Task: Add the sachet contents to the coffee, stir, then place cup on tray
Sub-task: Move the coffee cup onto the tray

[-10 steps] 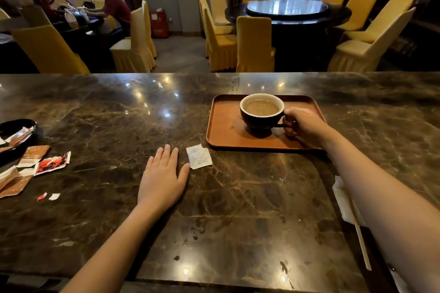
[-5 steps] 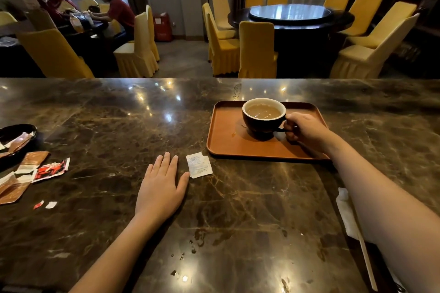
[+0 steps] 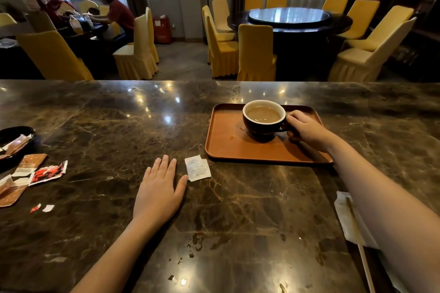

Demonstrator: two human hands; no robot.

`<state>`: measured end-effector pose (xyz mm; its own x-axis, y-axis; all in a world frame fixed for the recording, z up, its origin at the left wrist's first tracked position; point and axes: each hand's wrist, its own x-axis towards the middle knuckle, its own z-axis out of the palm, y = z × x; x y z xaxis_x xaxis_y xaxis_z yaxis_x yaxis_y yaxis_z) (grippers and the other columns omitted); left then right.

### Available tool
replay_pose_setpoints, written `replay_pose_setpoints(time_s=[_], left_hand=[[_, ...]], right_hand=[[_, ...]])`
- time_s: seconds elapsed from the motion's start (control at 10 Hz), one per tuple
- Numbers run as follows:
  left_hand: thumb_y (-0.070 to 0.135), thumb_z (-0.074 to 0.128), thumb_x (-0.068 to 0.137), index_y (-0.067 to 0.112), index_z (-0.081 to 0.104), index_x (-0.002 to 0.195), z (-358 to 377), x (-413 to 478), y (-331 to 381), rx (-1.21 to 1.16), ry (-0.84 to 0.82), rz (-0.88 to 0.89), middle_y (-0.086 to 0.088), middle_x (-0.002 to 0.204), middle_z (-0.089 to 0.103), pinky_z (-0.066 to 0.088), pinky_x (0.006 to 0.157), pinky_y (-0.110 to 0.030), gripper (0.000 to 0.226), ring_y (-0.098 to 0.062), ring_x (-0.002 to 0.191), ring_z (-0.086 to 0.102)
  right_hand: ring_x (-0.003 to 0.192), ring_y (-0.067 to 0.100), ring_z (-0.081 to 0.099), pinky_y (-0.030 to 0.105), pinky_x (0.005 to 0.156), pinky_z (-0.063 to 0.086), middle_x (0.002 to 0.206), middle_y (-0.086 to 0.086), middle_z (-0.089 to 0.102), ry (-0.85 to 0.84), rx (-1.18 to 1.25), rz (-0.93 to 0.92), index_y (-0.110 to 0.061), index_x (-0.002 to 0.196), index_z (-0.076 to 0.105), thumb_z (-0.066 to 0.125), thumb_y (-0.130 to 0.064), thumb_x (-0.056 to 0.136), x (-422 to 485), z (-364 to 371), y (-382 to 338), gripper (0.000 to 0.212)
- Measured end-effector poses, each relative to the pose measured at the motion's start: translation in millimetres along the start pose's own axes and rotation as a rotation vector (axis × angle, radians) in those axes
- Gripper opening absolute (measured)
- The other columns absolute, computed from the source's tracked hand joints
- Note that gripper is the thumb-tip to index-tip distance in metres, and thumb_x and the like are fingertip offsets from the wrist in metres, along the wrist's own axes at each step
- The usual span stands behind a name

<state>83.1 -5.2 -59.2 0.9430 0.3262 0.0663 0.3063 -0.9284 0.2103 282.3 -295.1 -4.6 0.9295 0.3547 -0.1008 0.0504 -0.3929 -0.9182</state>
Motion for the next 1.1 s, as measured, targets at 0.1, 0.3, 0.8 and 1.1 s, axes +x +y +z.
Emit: replay_pose_setpoints(time_s=[0.1, 0.3, 0.8, 1.1], left_hand=[[0.052, 0.022, 0.091, 0.019, 0.012, 0.146, -0.6, 0.1, 0.5, -0.006, 0.005, 0.001, -0.002, 0.157, 0.007, 0.001, 0.117, -0.034, 0.064, -0.016, 0.145, 0.002], [0.053, 0.022, 0.091, 0.020, 0.012, 0.146, -1.1, -0.4, 0.6, -0.013, 0.007, -0.003, -0.001, 0.157, 0.007, 0.000, 0.117, -0.033, 0.065, -0.015, 0.145, 0.002], [0.053, 0.022, 0.091, 0.021, 0.011, 0.146, -2.8, -1.2, 1.7, -0.027, 0.015, -0.020, 0.001, 0.157, 0.005, -0.002, 0.116, -0.031, 0.065, -0.013, 0.145, -0.001], [0.053, 0.023, 0.091, 0.021, 0.012, 0.146, -4.7, -1.4, 2.8, -0.033, 0.009, -0.026, 0.001, 0.157, 0.007, -0.001, 0.116, -0.032, 0.064, -0.013, 0.145, 0.001]], right_hand=[[0.060, 0.016, 0.041, 0.027, 0.056, 0.036, 0.076, 0.007, 0.047, -0.013, 0.005, -0.022, -0.006, 0.109, 0.046, 0.032, -0.019, 0.098, 2.3, -1.8, 0.5, 0.022], [0.059, 0.015, 0.041, 0.024, 0.052, 0.037, 0.079, 0.006, 0.049, -0.048, -0.003, -0.037, -0.002, 0.112, 0.046, 0.032, -0.019, 0.098, 7.5, -8.3, 2.4, 0.026], [0.057, 0.017, 0.042, 0.027, 0.054, 0.038, 0.071, 0.006, 0.050, -0.132, -0.032, -0.022, -0.010, 0.108, 0.050, 0.033, -0.023, 0.098, 12.6, -19.5, 2.9, 0.024], [0.062, 0.018, 0.052, 0.029, 0.058, 0.046, 0.075, 0.009, 0.057, 0.058, -0.001, 0.013, -0.014, 0.114, 0.053, 0.039, -0.030, 0.096, 4.8, -14.6, 5.6, 0.028]])
